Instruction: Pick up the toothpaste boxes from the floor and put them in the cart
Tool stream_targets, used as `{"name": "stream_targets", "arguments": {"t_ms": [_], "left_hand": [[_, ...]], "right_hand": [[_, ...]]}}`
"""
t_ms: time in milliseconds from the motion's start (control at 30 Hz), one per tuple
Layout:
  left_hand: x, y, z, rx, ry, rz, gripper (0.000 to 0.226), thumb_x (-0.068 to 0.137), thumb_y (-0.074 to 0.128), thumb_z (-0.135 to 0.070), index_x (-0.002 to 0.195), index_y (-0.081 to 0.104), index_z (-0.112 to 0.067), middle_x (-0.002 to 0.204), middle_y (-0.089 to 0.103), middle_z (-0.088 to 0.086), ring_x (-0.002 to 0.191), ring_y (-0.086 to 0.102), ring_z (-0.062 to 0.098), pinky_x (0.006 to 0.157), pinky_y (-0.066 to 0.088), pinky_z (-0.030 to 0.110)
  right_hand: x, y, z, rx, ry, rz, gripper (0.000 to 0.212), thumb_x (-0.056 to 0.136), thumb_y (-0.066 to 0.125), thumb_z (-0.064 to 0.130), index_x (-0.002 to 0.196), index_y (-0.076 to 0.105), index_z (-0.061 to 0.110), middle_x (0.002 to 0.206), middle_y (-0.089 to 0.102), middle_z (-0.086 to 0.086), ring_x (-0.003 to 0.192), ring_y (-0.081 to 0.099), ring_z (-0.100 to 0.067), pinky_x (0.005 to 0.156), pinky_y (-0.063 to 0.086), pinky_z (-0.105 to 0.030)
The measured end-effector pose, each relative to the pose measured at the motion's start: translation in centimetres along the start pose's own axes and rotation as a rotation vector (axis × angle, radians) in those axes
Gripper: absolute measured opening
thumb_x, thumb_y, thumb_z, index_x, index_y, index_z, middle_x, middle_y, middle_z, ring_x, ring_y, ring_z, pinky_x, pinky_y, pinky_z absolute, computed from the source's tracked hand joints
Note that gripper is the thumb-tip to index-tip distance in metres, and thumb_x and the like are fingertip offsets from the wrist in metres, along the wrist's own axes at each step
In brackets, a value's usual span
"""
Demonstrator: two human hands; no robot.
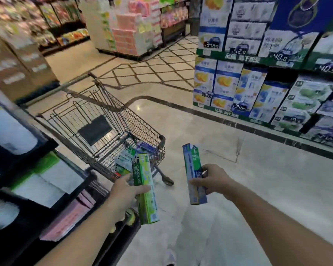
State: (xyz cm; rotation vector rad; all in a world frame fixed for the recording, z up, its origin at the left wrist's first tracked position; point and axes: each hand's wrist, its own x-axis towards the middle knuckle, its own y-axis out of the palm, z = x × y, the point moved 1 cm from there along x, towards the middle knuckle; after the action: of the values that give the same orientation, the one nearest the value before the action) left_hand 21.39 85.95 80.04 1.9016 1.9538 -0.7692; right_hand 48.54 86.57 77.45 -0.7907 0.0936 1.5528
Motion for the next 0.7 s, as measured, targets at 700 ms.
{"name": "stream_targets", "arguments": {"t_ms": [700], "left_hand": [[29.8,-7.3,-9.3,-0.177,-0.224,-0.291,0.077,0.072,0.087,-0.007,0.139,0.05,-0.016,0.121,0.063,0.003,0.098,0.066,0.025,0.085,0.059,0.049]], "right_hand": [[36.7,8.3,20.1,-0.536,-0.134,0.256,0.042,0.081,0.079,0.039,0.108,0.058,0.015,0.108,0.068,-0.007,0.09,0.065,-0.023,0.081,0.059,-0.042]]}}
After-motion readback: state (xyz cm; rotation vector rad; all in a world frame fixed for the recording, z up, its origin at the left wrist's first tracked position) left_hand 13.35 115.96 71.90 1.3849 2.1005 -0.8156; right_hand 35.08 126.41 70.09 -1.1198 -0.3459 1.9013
